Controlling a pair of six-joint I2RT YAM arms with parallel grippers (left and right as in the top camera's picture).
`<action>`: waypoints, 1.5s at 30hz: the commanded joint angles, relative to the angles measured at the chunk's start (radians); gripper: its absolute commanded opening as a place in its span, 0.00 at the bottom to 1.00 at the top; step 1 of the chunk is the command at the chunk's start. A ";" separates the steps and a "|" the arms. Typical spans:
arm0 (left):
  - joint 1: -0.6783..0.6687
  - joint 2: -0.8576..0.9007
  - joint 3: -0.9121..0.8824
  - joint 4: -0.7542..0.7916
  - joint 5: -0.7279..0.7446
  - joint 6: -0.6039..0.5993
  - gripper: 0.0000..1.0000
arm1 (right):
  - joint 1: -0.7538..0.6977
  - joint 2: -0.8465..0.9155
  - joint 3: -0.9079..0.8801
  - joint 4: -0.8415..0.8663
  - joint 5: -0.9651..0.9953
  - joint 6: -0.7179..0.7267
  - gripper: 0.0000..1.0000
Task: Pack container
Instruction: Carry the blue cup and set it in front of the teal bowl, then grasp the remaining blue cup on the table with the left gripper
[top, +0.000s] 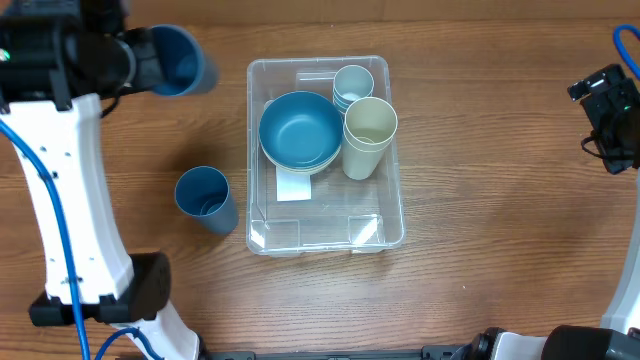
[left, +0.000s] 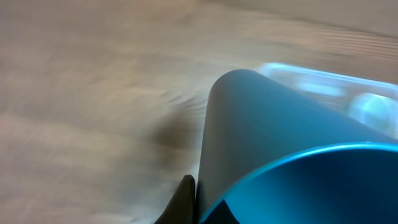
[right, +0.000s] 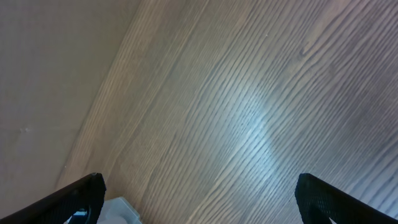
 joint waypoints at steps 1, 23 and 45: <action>-0.179 -0.025 0.031 -0.006 -0.014 0.034 0.04 | 0.002 -0.005 0.010 0.005 0.003 0.005 1.00; -0.602 -0.093 -0.502 -0.006 -0.111 -0.065 0.04 | 0.002 -0.004 0.010 0.005 0.003 0.005 1.00; -0.601 -0.093 -0.716 0.252 -0.137 -0.006 0.71 | 0.002 -0.004 0.010 0.005 0.003 0.005 1.00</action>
